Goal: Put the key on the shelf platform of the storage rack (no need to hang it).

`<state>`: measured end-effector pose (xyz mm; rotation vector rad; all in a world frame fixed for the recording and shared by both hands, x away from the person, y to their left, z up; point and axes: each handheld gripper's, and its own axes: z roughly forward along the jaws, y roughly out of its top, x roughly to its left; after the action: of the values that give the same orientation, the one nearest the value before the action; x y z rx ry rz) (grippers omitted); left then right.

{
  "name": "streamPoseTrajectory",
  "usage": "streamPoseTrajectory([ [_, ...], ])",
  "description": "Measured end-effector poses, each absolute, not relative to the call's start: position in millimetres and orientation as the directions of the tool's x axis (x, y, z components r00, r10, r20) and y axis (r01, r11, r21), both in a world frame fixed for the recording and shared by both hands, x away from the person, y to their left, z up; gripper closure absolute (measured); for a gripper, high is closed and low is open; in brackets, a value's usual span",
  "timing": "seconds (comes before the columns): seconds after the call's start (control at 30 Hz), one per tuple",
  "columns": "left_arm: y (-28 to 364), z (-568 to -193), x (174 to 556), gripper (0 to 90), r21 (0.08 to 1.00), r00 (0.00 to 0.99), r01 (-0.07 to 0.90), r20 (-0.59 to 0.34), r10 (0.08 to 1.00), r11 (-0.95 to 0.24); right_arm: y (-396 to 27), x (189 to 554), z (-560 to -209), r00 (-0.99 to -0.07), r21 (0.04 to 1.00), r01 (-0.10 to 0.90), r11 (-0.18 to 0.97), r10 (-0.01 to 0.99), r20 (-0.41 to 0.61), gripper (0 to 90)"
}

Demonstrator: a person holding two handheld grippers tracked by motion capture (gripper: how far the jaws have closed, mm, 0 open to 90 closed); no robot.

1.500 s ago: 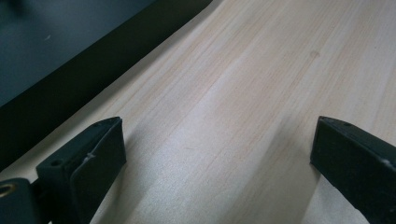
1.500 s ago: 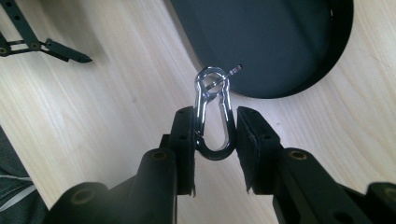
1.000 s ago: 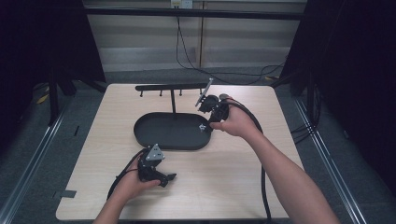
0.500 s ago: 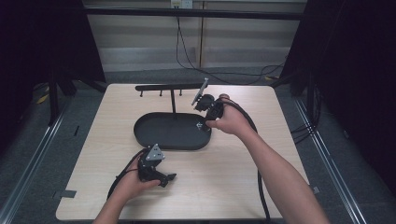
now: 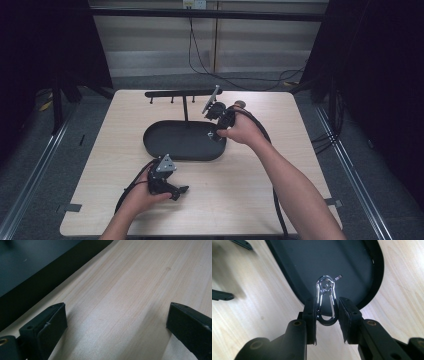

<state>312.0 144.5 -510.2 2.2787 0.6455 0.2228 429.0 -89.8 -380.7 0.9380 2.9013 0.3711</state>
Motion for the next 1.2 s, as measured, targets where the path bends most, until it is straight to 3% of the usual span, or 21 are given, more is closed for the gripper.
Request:
streamPoseTrajectory([
  [1.2, 144, -511, 312, 2.6, 0.711, 0.857, 0.380, -0.030, 0.514, -0.591, -76, 440, -409, -0.807, 0.258, 0.570, 0.780, 0.590, -0.001, 68.9],
])
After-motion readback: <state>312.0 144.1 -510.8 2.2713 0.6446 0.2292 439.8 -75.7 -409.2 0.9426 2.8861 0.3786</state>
